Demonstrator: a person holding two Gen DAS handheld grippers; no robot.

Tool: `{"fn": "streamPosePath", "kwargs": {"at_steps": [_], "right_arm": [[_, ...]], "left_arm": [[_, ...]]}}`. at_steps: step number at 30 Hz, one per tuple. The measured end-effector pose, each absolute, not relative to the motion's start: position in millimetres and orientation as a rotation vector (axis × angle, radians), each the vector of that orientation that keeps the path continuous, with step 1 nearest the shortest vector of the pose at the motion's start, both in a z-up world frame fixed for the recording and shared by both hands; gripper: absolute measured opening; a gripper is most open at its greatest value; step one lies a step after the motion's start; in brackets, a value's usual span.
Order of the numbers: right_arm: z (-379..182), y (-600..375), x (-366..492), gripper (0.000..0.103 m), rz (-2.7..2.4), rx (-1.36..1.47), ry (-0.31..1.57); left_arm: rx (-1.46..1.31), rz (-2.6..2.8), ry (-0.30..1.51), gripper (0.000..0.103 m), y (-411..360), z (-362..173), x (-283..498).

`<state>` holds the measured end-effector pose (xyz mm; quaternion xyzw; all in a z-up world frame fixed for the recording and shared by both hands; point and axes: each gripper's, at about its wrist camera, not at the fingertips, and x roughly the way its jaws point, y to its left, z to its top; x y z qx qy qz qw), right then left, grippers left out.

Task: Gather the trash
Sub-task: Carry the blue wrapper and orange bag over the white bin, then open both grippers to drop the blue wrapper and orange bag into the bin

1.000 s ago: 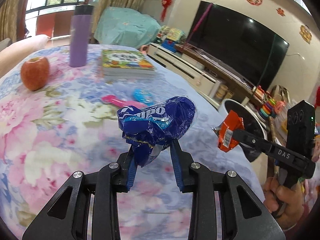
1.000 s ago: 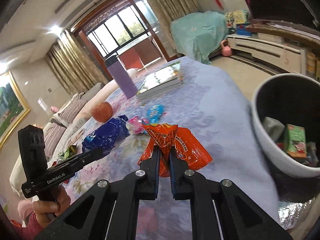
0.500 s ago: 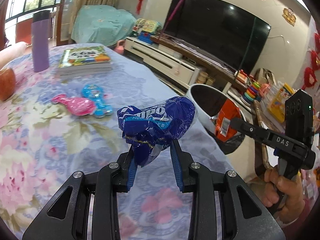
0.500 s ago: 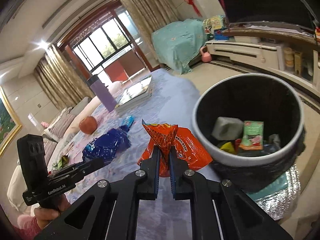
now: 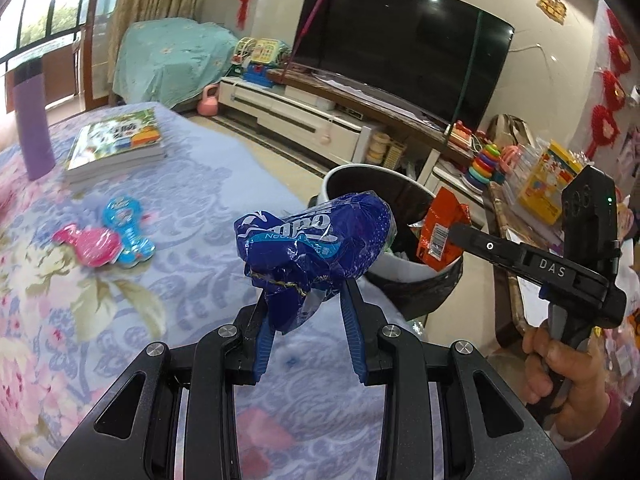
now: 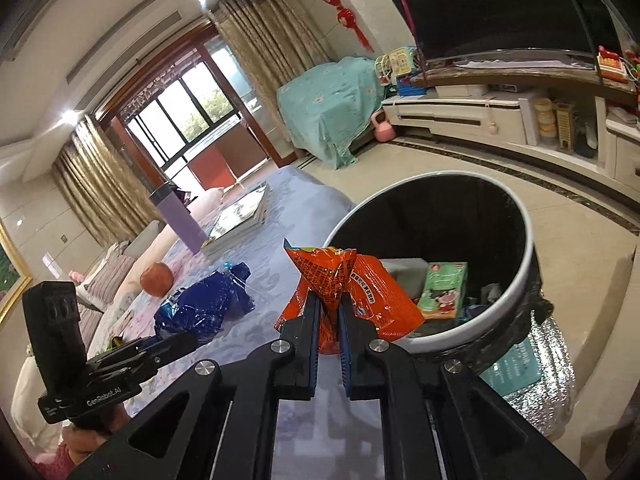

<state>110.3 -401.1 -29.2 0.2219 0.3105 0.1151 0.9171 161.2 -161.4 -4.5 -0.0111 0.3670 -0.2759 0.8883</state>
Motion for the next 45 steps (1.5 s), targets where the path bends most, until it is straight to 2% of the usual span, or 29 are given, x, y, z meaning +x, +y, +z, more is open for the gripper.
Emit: {"fn": "streamPosePath", "kwargs": {"at_steps": [21,45], "right_arm": [[-27.2,-444.5,119.1,0.008,0.165,0.466,0.622],[-34.2,-458.4,155.5,0.011,0.137,0.433,0.696]], "left_arm": [[0.063,-0.618,0.773,0.03,-227.8,-0.3,180.0],[0.134,-0.628,0.819,0.031,-278.1,-8.0,214.2]]}}
